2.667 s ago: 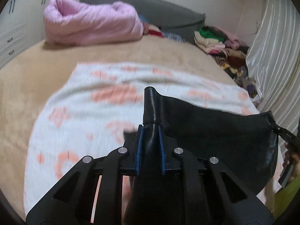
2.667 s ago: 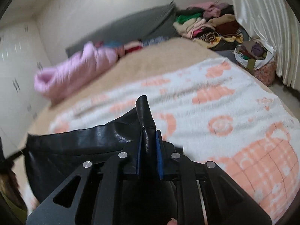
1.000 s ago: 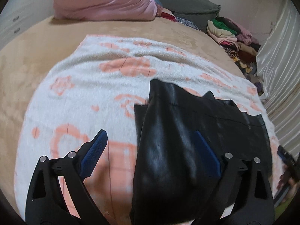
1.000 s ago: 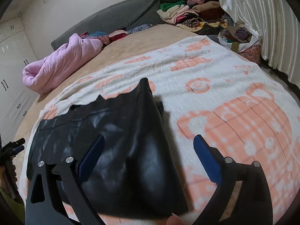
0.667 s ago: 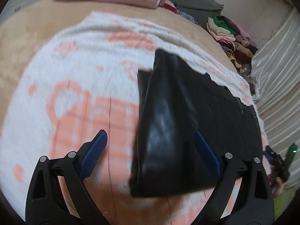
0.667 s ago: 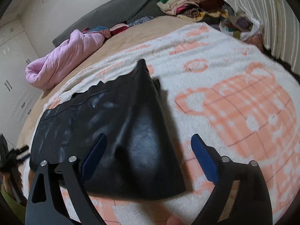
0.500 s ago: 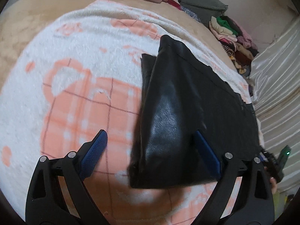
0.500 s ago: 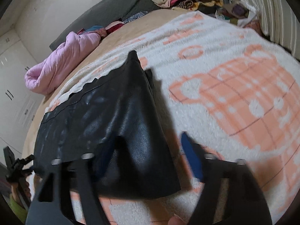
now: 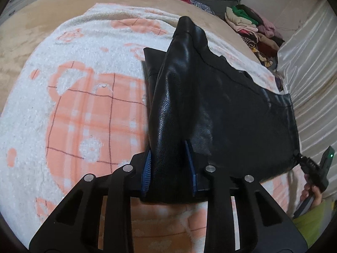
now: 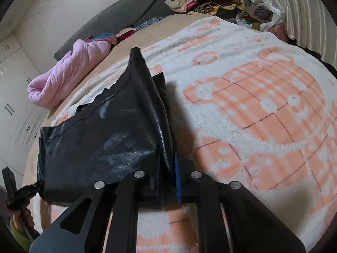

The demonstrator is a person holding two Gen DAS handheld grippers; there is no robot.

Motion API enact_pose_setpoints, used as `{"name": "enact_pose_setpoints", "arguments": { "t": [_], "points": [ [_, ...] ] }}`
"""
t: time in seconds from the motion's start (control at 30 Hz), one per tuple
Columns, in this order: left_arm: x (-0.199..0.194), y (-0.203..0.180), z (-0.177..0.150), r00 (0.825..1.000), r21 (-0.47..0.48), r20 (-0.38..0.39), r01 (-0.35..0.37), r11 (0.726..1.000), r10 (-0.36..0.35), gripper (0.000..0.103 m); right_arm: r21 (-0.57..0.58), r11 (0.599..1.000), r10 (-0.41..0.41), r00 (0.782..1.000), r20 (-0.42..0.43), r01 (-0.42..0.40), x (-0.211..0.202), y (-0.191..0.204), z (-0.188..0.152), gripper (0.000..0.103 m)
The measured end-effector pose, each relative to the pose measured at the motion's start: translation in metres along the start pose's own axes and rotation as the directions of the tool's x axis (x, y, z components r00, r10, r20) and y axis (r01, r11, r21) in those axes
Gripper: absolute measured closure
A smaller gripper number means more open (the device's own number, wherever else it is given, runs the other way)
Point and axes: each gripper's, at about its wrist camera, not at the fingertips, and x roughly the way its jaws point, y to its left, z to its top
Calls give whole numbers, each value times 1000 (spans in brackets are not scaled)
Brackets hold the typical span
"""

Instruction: Fold large clothes

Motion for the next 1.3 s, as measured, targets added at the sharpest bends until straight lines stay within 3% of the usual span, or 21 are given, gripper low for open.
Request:
{"name": "enact_pose_setpoints", "arguments": {
  "t": [0.1, 0.17, 0.27, 0.37, 0.47, 0.57, 0.7, 0.87, 0.93, 1.1, 1.3],
  "points": [
    [1, -3, 3, 1000, 10, 2, -22, 1000, 22, 78, -8, 1000, -30, 999, 10, 30, 4, 0, 0, 80],
    [1, -4, 3, 999, 15, 9, -32, 999, 32, 77, 10, 999, -53, 998, 19, 52, 4, -3, -2, 66],
    [-4, -3, 2, 1000, 5, 15, -26, 1000, 26, 75, 40, 997, -74, 997, 39, 72, -3, -8, -3, 54],
    [-17, -7, 2, 998, 19, 45, -54, 998, 53, 73, 48, 994, -99, 990, 101, 94, -23, -8, -4, 49],
    [-38, -17, 3, 986, 50, 116, -127, 991, 121, 73, 5, 997, -81, 985, 155, 82, -41, 8, -8, 48],
    [-53, -31, 4, 984, 80, 149, -107, 991, 94, 73, -80, 995, -44, 985, 165, 58, -49, 31, -16, 48],
    [-58, -54, -2, 987, 137, 144, -84, 987, 64, 61, -209, 977, -17, 990, 142, 46, -49, 71, -24, 45],
    [-51, -75, -16, 993, 189, 107, -66, 980, 46, 59, -317, 948, 25, 994, 110, 12, -47, 113, -37, 40],
    [-45, -79, -21, 994, 209, 93, -73, 975, 54, 52, -354, 935, 53, 995, 89, -18, -44, 128, -40, 36],
    [-14, -78, -32, 990, 225, 22, -141, 964, 139, 52, -400, 916, 35, 999, 28, -21, -23, 147, -48, 34],
    [3, -65, -43, 989, 236, -1, -141, 961, 146, 51, -384, 923, -68, 993, -97, 26, 27, 138, -63, 33]
  ]
}}
